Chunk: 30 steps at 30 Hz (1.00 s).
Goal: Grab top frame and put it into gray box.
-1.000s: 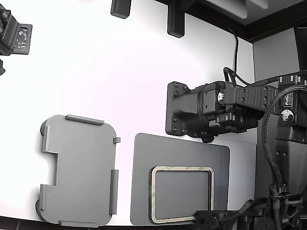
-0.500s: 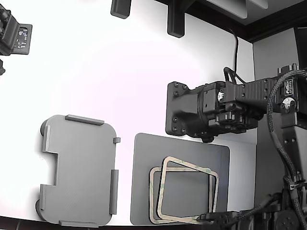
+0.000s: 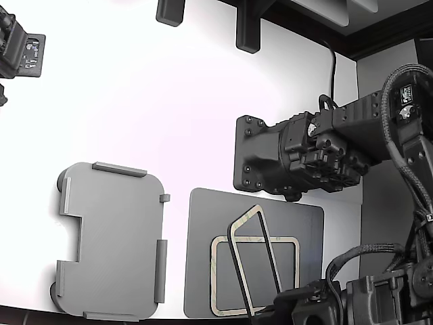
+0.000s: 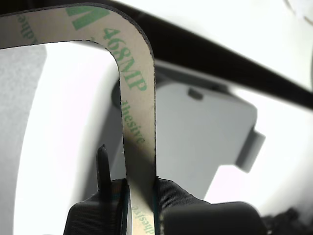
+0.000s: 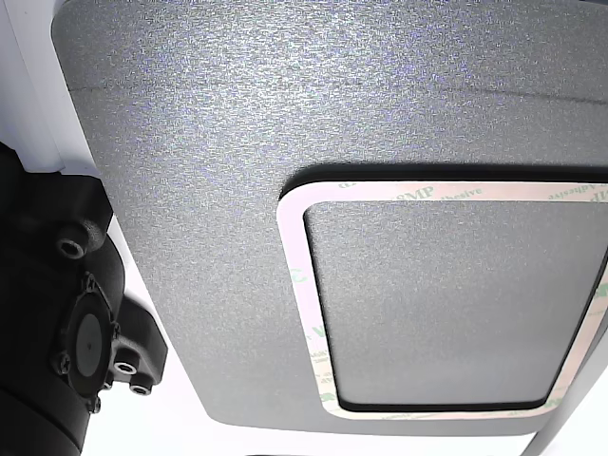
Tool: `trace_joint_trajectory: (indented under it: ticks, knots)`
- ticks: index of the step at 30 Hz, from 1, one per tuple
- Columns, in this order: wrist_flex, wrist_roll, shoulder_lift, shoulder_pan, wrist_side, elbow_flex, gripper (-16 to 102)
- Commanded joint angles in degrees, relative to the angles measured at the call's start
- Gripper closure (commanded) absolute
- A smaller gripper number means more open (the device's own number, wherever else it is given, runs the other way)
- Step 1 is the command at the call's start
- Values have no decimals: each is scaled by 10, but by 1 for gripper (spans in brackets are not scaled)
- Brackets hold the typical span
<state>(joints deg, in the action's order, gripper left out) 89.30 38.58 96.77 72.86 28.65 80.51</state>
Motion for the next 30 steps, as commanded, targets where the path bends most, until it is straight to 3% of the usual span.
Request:
trace_joint_trajectory:
  ticks: [1,6,17,20,23,30]
  knots:
    - [11,-171,26,-60,-7,-32,97]
    - [54,-461,18,-156,-34,-72,97]
    - [36,-696,2,-338,-86,-103,99]
    - [35,-772,-11,-374,-89,-123,99]
    - [40,-833,-46,-418,-123,-155,98]
    - [54,-1158,-102,-464,-124,-191,98]
